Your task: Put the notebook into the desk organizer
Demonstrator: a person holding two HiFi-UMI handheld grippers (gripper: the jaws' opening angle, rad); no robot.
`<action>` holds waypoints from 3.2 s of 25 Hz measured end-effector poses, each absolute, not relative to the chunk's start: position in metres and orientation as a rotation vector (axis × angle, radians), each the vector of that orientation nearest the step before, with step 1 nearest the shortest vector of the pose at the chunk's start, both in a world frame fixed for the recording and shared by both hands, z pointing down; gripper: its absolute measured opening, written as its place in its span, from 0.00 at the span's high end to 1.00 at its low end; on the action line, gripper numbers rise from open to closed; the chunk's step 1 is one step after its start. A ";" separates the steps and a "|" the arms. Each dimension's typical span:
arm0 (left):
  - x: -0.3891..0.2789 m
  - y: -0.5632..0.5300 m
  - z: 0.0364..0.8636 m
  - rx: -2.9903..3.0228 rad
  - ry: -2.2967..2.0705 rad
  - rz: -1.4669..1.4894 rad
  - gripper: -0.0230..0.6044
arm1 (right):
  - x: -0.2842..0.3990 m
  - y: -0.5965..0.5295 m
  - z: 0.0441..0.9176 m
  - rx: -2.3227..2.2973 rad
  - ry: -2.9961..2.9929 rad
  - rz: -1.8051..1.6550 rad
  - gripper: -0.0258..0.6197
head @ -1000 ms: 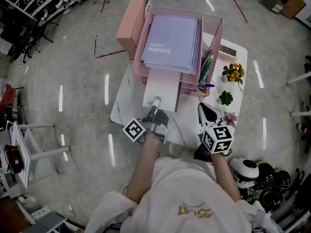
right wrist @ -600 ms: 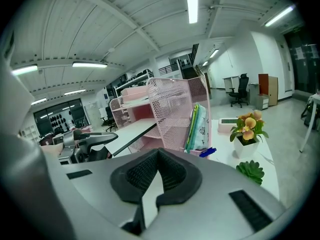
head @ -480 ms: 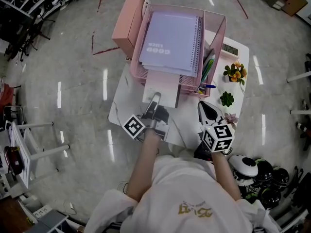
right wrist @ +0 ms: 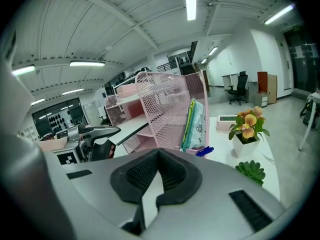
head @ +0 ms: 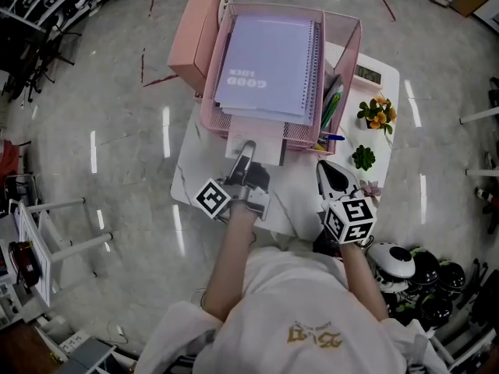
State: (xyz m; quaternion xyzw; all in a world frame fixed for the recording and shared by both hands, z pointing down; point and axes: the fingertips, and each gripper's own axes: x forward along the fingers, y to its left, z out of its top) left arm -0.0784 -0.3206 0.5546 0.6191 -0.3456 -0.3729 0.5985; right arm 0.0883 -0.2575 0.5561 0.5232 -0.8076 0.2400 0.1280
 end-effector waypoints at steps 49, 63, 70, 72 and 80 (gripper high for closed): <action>-0.112 -0.233 0.504 1.685 -0.930 -0.756 0.87 | 0.052 -0.211 0.481 1.515 -2.546 0.537 0.95; -0.106 -0.189 0.465 2.217 -1.224 -0.253 0.94 | 0.046 -0.180 0.444 1.558 -2.593 0.430 0.95; -0.102 -0.182 0.462 2.233 -1.250 -0.236 0.94 | 0.054 -0.167 0.440 1.587 -2.583 0.409 0.95; -0.100 -0.181 0.460 2.246 -1.255 -0.229 0.94 | 0.057 -0.164 0.440 1.594 -2.582 0.411 0.95; -0.103 -0.173 0.457 2.253 -1.276 -0.213 0.94 | 0.055 -0.158 0.441 1.584 -2.587 0.415 0.95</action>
